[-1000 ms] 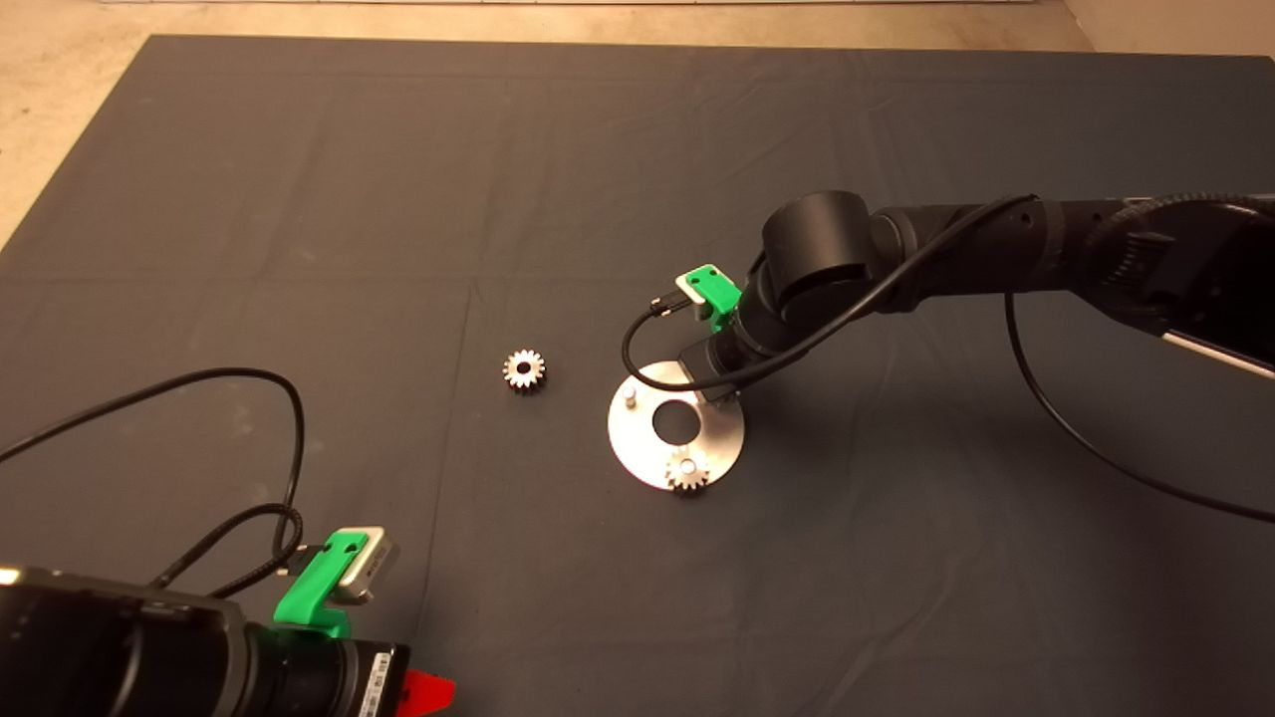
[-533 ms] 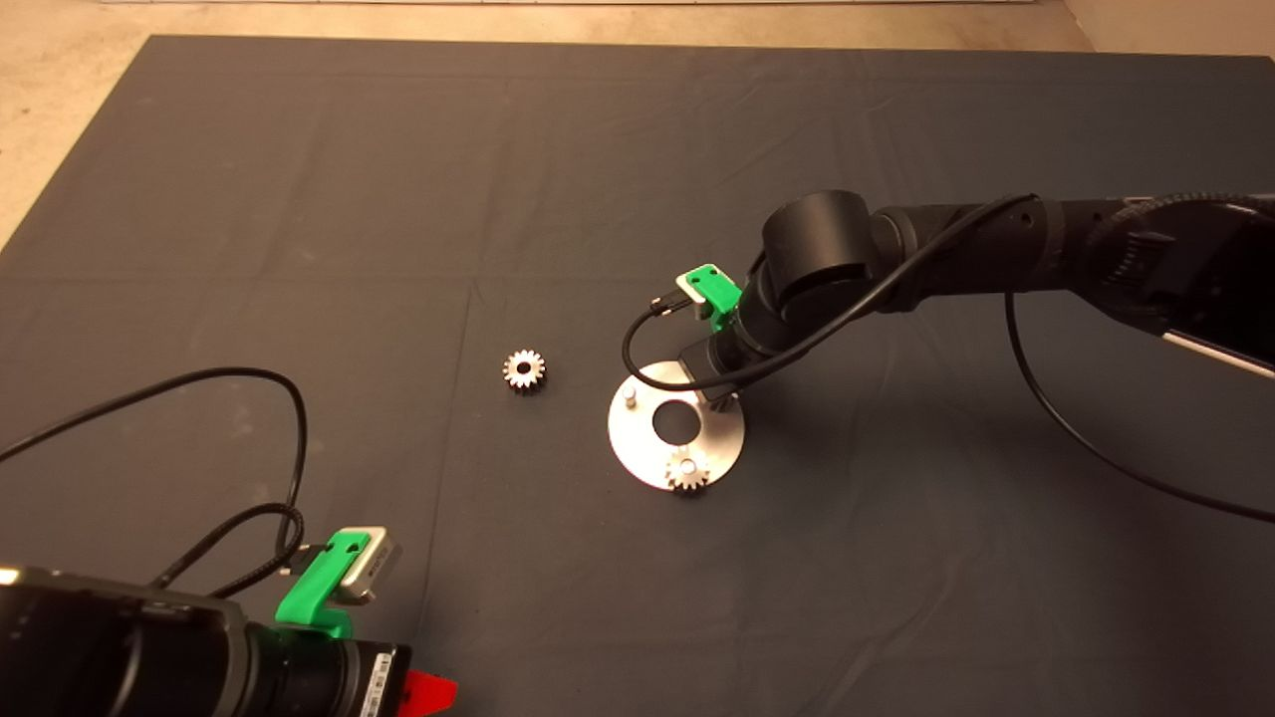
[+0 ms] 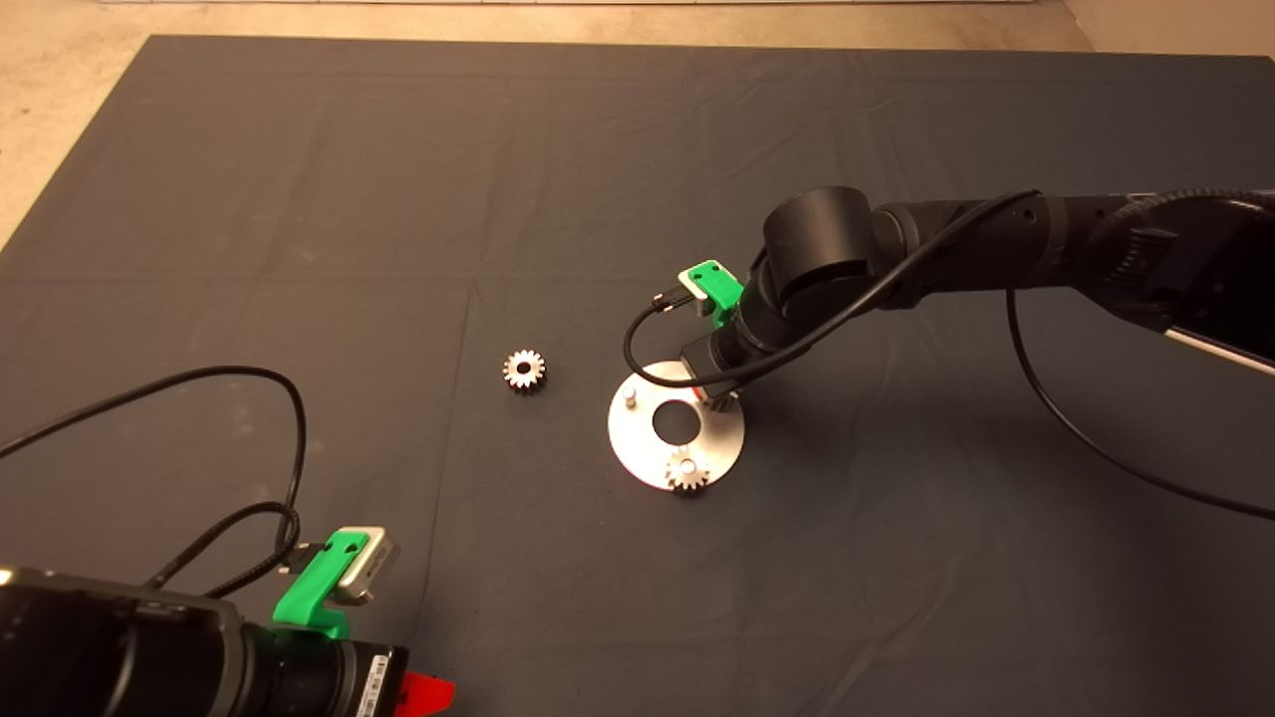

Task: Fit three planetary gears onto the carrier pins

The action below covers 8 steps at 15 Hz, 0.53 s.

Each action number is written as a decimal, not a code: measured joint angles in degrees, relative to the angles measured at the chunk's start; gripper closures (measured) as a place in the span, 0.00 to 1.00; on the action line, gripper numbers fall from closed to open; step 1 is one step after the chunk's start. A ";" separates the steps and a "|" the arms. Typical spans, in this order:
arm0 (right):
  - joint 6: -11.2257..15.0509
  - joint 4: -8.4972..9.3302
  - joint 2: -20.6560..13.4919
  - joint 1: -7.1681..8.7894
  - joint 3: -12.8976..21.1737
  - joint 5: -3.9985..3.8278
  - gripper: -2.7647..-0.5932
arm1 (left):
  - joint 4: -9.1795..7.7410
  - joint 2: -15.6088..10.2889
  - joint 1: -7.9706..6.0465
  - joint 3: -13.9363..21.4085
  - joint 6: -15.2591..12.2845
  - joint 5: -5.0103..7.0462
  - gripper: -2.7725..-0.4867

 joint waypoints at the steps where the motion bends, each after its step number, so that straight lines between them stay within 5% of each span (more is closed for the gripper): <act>1: 0.07 0.00 0.00 0.01 0.42 0.00 0.53 | -0.02 -0.01 0.00 0.00 0.02 -0.62 0.50; 3: 1.23 0.00 -0.01 0.48 2.12 0.03 0.53 | -0.02 -0.44 0.00 0.00 0.04 -2.99 0.50; 5: 3.09 0.00 -0.46 1.22 4.11 0.19 0.48 | -0.01 -0.85 0.00 0.00 0.64 -3.34 0.50; 8: 4.63 0.00 -2.03 2.83 5.14 2.07 0.47 | -0.02 -1.68 0.00 0.00 1.63 -3.50 0.50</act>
